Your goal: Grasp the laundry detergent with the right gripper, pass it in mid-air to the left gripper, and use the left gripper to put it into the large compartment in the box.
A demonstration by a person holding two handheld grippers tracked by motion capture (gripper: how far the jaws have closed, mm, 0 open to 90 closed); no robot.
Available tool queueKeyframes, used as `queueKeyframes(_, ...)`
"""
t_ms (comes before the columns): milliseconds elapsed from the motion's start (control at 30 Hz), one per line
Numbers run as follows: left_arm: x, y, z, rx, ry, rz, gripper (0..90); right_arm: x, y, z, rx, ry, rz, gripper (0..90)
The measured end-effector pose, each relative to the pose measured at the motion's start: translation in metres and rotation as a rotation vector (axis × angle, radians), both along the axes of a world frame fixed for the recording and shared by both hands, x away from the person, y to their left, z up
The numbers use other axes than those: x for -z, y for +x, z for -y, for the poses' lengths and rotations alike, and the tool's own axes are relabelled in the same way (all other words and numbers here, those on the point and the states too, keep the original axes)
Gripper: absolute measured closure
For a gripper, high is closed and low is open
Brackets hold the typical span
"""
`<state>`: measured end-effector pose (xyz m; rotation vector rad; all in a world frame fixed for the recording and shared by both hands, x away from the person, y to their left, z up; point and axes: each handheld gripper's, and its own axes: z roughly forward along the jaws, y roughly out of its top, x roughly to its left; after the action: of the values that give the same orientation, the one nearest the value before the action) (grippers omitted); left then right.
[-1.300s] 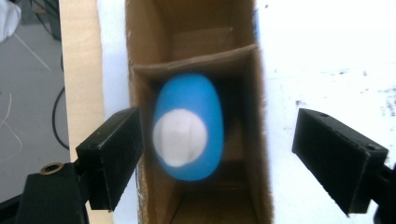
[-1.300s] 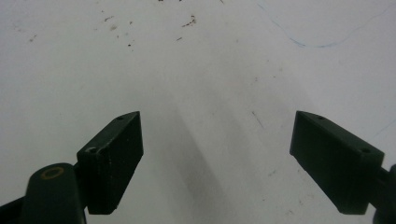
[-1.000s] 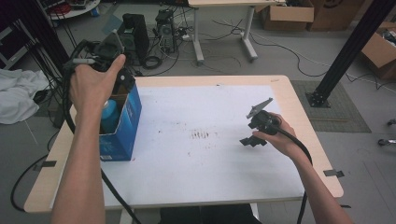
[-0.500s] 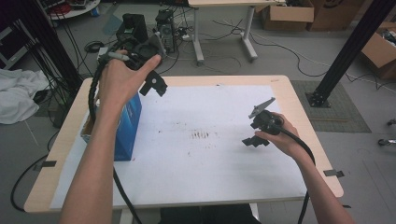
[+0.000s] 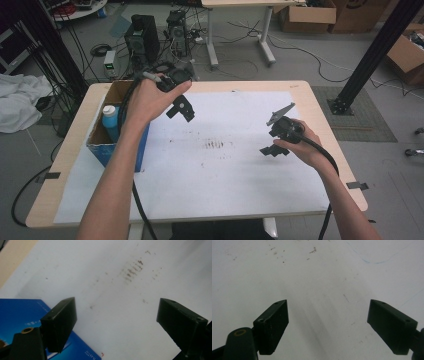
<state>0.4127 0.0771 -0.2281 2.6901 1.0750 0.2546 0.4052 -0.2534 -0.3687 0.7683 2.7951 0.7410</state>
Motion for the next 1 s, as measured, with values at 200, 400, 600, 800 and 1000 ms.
queueKeyframes(200, 0.034, 0.002, 0.006, 0.033, 0.01, -0.021, 17.2, -0.003, 0.0, 0.0, -0.003, -0.005, -0.001, 17.2)
queueKeyframes(400, 0.066, 0.002, 0.013, 0.057, 0.03, -0.069, 17.3, -0.005, 0.003, 0.003, 0.011, -0.005, -0.001, 17.3)
queueKeyframes(600, 0.08, 0.002, 0.018, 0.065, 0.036, -0.093, 17.4, -0.007, 0.003, 0.004, 0.009, -0.012, 0.002, 17.3)
queueKeyframes(800, 0.08, 0.001, 0.02, 0.07, 0.025, -0.09, 17.2, -0.006, 0.003, 0.003, 0.01, -0.017, 0.0, 17.3)
queueKeyframes(1000, 0.082, 0.001, 0.021, 0.068, 0.021, -0.089, 17.3, -0.007, 0.002, 0.001, 0.007, -0.017, 0.0, 17.3)
